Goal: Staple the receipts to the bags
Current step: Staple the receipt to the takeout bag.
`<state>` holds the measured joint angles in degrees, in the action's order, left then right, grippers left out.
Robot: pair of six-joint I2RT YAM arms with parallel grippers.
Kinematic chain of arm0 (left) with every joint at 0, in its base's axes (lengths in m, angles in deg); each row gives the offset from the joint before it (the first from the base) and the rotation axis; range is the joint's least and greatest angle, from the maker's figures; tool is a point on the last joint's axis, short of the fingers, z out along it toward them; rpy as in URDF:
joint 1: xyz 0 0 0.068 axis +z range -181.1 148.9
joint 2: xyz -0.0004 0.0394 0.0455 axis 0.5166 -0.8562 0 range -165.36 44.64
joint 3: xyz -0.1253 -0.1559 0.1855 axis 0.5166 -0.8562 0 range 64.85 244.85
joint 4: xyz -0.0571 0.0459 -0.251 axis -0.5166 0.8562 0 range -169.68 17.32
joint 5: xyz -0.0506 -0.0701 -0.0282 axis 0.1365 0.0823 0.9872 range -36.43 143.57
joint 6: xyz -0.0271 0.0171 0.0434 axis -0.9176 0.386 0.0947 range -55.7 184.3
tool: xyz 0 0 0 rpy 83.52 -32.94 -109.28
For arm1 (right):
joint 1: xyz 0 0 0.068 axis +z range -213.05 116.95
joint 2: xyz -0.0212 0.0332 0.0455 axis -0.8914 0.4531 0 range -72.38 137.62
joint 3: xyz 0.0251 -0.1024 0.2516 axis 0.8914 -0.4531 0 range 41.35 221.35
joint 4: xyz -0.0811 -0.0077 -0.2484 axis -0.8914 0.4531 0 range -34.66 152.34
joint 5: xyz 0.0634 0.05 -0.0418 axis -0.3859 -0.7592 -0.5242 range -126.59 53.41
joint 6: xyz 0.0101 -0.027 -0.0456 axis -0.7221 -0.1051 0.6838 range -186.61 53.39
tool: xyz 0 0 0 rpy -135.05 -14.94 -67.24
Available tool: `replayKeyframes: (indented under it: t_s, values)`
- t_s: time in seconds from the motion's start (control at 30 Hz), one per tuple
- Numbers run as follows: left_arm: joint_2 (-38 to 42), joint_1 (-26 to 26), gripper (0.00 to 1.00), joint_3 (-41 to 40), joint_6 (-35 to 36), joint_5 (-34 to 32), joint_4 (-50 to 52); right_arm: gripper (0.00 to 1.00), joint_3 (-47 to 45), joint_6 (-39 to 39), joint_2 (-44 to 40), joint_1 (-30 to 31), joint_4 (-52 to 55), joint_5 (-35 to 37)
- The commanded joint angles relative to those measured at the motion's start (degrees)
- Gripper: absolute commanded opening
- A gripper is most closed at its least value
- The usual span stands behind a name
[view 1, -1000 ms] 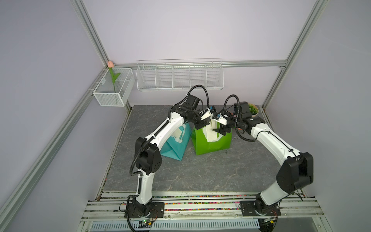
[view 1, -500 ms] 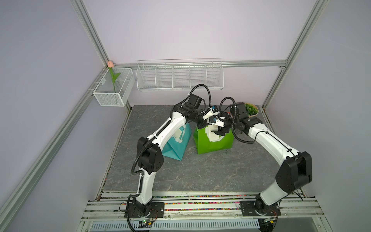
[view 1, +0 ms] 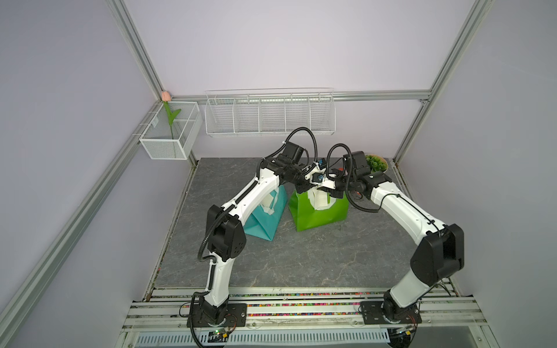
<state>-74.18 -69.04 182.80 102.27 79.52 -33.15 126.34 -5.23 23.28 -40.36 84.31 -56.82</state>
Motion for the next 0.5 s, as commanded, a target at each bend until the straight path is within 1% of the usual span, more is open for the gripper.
replayKeyframes:
  t_s: [0.0,0.03,0.1,0.13,0.17,0.2,0.23,0.33,0.37,0.43,0.47]
  values:
    - [3.06,-2.94,0.00,0.29,1.93,3.76,-1.28,0.10,-0.68,-2.59,3.30,0.27,0.10,4.63]
    - [3.09,-2.94,0.00,0.26,1.93,3.73,-1.38,0.16,-0.82,-3.27,3.31,0.25,-0.44,4.78]
    - [2.99,-2.94,0.00,0.26,1.77,3.70,-1.35,0.72,-0.84,-4.05,3.14,0.25,-1.14,4.85]
    - [2.81,-2.94,0.00,0.26,1.67,3.42,-1.35,0.76,-0.95,-4.60,2.88,0.19,-1.90,4.89]
    - [2.68,-2.94,0.00,0.26,1.52,3.00,-1.35,0.84,-1.30,-5.46,2.26,0.17,-3.06,5.06]
    - [2.55,-2.85,0.00,0.26,1.19,2.56,-1.26,0.99,-1.95,-6.75,1.19,0.20,-4.73,5.47]
    - [2.41,-2.70,0.00,0.26,0.62,2.44,-1.32,0.89,-3.13,-8.25,-0.25,0.24,-7.29,5.72]
    - [1.52,-1.20,0.00,1.54,-4.06,5.42,-1.48,0.89,-7.99,-16.43,-6.89,0.57,-15.00,8.30]
    - [1.02,-0.50,0.00,2.18,-7.20,6.16,-1.90,0.89,-9.42,-21.31,-9.32,0.55,-16.49,8.98]
    - [0.41,0.60,0.00,2.90,-11.25,9.70,-2.23,0.89,-12.23,-27.76,-13.80,0.66,-16.89,10.16]
    - [0.28,0.81,0.00,2.64,-13.03,10.69,-3.10,0.89,-14.10,-31.77,-15.99,0.78,-17.24,12.15]
